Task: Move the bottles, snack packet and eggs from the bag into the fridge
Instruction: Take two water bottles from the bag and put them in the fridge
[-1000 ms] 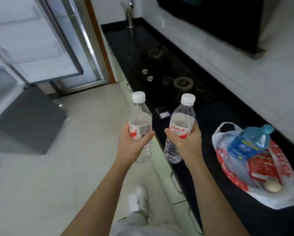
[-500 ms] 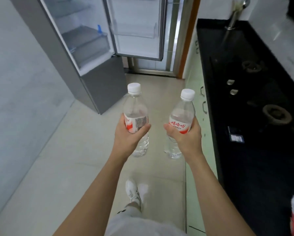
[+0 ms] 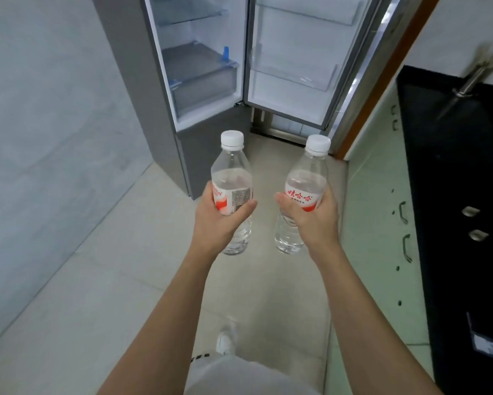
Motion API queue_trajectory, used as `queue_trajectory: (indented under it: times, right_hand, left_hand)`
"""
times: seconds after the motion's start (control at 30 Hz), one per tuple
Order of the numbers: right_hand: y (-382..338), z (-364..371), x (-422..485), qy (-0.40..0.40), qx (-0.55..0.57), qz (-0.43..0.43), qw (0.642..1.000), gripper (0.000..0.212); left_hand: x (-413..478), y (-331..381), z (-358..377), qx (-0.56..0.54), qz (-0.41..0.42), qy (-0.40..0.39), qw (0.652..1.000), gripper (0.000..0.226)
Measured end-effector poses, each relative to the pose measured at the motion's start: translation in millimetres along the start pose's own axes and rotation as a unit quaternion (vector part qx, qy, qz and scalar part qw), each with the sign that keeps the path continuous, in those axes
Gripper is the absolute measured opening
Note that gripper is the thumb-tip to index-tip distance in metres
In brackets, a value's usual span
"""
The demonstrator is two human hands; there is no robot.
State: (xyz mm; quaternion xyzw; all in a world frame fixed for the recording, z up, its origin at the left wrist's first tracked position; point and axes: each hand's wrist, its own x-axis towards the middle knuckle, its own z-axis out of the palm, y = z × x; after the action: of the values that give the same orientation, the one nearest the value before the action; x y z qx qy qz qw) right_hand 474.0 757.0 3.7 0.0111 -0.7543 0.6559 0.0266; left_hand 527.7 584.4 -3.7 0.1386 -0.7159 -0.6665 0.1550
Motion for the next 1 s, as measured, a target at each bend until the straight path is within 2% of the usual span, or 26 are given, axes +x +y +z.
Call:
queue_trajectory:
  times: [0.43,0.57,0.67,0.87,1.0]
  right_hand:
    - [9,66,93,-0.03,-0.002,0.032,0.999,0.044]
    - [15,79,135,-0.044,0.005,0.039,0.998,0.044]
    - [19,86,179,-0.051,0.008,0.036,0.998,0.047]
    - [13,90,290,-0.072,0.034,0.025,0.996,0.048]
    - [6,93,367,-0.086,0.044,0.007,0.995,0.056]
  left_hand:
    - [106,-19,-18,0.022,-0.011,0.027,0.999,0.047]
    - [151,-25,-8,0.04,-0.015,0.036,0.998,0.056]
    - [192,-27,6,0.054,-0.008,0.043,0.998,0.059]
    - [288,-10,46,0.07,0.006,0.066,0.995,0.05]
    - [354,7,76,0.061,0.018,0.08,0.995,0.047]
